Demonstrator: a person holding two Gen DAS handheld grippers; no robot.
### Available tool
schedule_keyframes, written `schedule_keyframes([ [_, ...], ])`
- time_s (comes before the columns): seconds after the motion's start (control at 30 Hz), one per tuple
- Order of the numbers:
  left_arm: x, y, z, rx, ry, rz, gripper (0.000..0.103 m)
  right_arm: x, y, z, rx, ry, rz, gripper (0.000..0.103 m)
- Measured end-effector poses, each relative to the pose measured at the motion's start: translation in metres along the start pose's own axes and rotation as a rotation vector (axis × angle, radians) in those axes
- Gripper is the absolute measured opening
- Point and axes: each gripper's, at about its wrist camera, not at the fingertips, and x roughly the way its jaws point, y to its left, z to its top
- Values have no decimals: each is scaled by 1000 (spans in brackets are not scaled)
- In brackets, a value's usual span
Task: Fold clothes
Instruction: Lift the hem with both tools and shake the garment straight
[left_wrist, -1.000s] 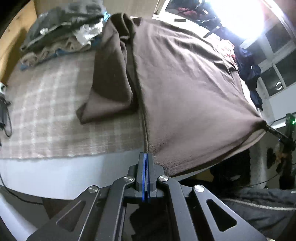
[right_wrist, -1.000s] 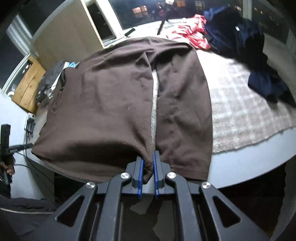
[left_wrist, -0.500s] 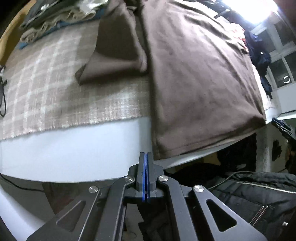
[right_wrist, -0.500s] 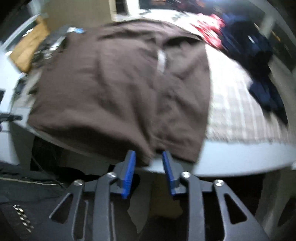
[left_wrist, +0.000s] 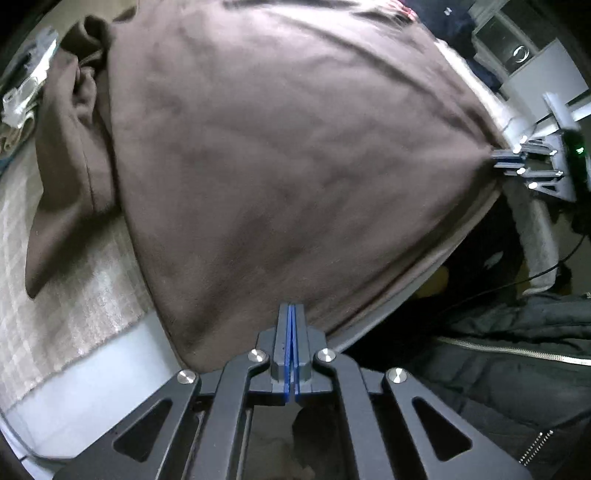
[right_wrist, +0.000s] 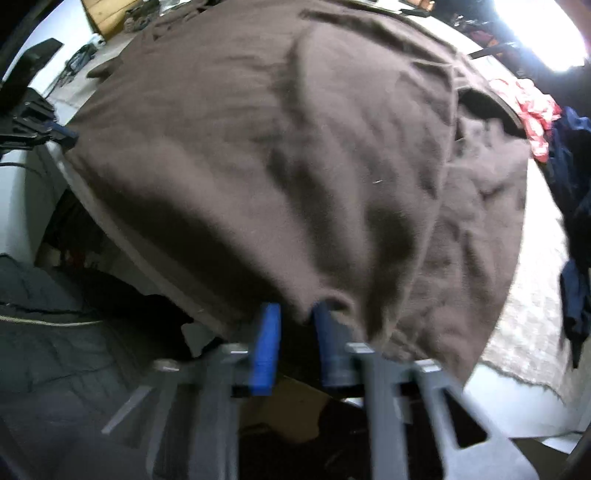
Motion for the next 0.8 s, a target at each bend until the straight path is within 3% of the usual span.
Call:
schedule_keyframes([
  [0.27, -5, 21, -17, -87, 35, -14, 0, -34, 2, -12, 27, -13, 115, 4],
  [0.4, -15, 26, -21, -107, 14, -9, 0, -20, -5, -12, 31, 19, 77, 5],
  [0.57, -32, 18, -1, -73, -72, -25, 2, -45, 8, -8, 22, -53, 23, 31],
  [0.67, -21, 4, 15, 3, -77, 6, 2, -46, 16, -6, -5, -52, 24, 31],
  [0.73, -18, -6, 7, 52, -50, 25, 4, -47, 22, -4, -23, -51, 24, 31],
  [0.8, -17, -1, -1, 49, -21, 48, 13, -44, 29, -9, -54, -36, 18, 31],
])
